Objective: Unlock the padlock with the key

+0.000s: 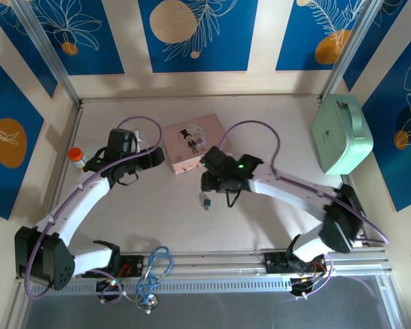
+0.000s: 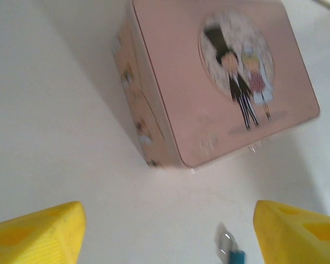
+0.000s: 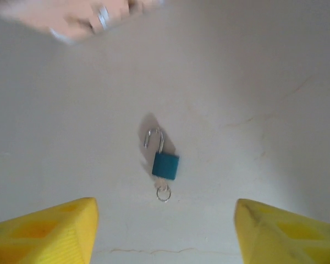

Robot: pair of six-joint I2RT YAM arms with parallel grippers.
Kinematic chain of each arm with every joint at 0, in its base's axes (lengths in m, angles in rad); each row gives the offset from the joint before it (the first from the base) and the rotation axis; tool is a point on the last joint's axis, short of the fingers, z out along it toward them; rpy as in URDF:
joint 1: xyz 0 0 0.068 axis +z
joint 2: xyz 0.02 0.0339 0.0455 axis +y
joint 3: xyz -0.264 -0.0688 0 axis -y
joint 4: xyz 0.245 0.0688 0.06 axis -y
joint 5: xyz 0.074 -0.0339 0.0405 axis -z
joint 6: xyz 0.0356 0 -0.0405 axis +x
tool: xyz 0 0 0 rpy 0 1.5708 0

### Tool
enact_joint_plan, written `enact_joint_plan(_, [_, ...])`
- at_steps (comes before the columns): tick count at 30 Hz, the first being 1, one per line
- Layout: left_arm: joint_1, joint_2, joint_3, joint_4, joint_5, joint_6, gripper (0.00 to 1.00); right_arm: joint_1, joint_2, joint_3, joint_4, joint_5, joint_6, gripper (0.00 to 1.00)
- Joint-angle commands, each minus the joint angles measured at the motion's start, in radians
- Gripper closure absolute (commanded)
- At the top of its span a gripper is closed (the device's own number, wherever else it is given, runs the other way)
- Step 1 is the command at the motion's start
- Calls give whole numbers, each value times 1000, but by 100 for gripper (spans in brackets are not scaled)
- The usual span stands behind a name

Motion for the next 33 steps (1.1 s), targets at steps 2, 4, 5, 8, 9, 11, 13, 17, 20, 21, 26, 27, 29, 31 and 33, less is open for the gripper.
enact_joint_plan(2, [19,-64,51,12,-419,161,12,-98,-174,-35,-5,229,-115,30])
enact_joint_plan(4, [19,-69,-11,120,-542,237,7,-153,-232,-65,48,293,-178,28])
enact_joint_plan(5, [19,-71,-64,197,-571,286,6,-189,-257,-89,95,296,-232,23])
enact_joint_plan(8, [25,-53,-213,436,-668,372,0,-285,-299,-211,246,306,-307,21])
enact_joint_plan(9, [31,-38,-258,516,-690,401,0,-318,-305,-263,317,313,-375,22])
enact_joint_plan(11, [46,8,-329,640,-701,450,0,-382,-297,-342,424,313,-464,22])
enact_joint_plan(13, [70,63,-362,692,-701,465,0,-453,-252,-379,469,332,-478,22])
enact_joint_plan(17, [94,152,-444,860,-669,503,0,-579,-105,-425,556,389,-448,20])
enact_joint_plan(20, [115,221,-487,1000,-608,496,0,-622,-36,-398,615,371,-497,14])
enact_joint_plan(21, [125,240,-498,1055,-579,506,0,-622,-27,-405,675,387,-518,13])
enact_joint_plan(26, [182,329,-570,1324,-409,553,0,-667,3,-536,1060,239,-672,1])
enact_joint_plan(27, [196,324,-563,1294,-350,546,0,-685,20,-550,1086,174,-690,1])
enact_joint_plan(29, [206,335,-548,1280,-286,558,0,-711,74,-591,1204,116,-709,1])
enact_joint_plan(31, [222,372,-586,1372,-186,570,0,-749,71,-585,1192,-42,-754,1])
enact_joint_plan(33, [222,364,-591,1360,-185,572,0,-789,64,-591,1205,-150,-783,1])
